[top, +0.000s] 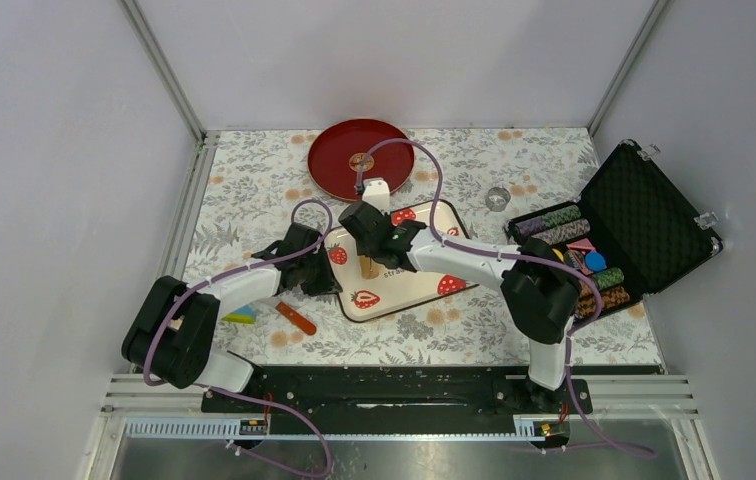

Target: Roll out the dumpling wrappers from the dough

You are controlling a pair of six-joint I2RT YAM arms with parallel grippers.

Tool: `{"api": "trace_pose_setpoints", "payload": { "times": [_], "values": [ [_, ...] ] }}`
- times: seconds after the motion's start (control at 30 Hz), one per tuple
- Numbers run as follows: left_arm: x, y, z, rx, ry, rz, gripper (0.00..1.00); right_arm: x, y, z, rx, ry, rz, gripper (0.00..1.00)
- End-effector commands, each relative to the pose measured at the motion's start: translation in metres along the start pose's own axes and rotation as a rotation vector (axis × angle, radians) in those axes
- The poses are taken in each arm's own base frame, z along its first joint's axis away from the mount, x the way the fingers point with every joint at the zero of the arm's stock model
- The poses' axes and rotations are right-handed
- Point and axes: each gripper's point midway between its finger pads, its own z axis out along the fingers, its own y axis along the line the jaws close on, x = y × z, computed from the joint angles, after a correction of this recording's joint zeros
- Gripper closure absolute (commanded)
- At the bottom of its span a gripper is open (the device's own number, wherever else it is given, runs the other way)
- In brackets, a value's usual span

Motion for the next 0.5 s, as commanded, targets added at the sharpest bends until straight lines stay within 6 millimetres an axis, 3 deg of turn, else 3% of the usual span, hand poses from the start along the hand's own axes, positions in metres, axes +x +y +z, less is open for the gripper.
{"api": "trace_pose_setpoints", "payload": {
  "times": [0.0,0.47],
  "values": [
    [0.024,0.023,0.003,-0.08,0.078,0.053,1.0,0.152,-0.017,0.009,0.031,0.44,-0.159,1.0],
    [0.024,0.023,0.003,-0.081,0.08,0.051,1.0,0.157,-0.003,0.008,-0.021,0.44,-0.054,1.0]
  ]
}}
